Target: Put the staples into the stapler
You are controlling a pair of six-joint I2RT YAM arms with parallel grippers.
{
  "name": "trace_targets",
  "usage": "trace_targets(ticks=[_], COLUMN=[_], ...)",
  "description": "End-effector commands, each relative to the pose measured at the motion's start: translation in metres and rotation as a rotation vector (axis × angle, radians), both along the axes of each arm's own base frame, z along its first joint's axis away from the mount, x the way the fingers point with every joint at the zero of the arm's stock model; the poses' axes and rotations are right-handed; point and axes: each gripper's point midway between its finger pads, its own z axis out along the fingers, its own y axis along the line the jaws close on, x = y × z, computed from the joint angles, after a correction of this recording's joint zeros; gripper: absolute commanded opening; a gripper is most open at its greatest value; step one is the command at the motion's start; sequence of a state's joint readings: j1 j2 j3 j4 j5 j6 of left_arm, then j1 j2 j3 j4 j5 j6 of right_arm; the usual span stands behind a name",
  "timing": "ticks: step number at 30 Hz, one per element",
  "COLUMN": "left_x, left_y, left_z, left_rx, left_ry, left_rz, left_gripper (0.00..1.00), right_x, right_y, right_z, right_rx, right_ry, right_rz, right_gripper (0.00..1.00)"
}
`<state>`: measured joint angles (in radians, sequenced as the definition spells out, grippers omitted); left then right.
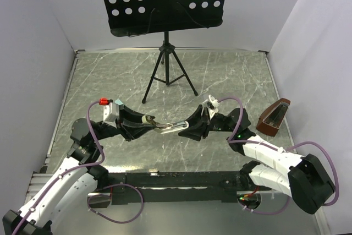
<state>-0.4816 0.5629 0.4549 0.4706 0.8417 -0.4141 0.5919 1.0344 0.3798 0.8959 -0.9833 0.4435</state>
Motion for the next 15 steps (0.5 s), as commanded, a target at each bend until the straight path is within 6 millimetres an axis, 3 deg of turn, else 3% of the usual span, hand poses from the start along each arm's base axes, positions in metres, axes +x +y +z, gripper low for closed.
trace_targets(ticks=[1, 11, 15], left_x=[-0.0092, -0.0099, -0.0108], left_y=[0.002, 0.0006, 0.0], left_z=[0.0314, 0.0291, 0.0296], left_rx=[-0.048, -0.043, -0.038], left_ry=[-0.086, -0.076, -0.079], left_rz=[-0.022, -0.037, -0.044], left_gripper=[0.01, 0.01, 0.01], right_x=[-0.0045, -0.0093, -0.0093], right_y=[-0.0015, -0.0027, -0.0021], right_z=[0.0328, 0.0426, 0.0398], right_rx=[0.062, 0.077, 0.069], right_ry=[-0.129, -0.148, -0.137], right_rz=[0.026, 0.045, 0.051], right_gripper=[0.49, 0.49, 0.41])
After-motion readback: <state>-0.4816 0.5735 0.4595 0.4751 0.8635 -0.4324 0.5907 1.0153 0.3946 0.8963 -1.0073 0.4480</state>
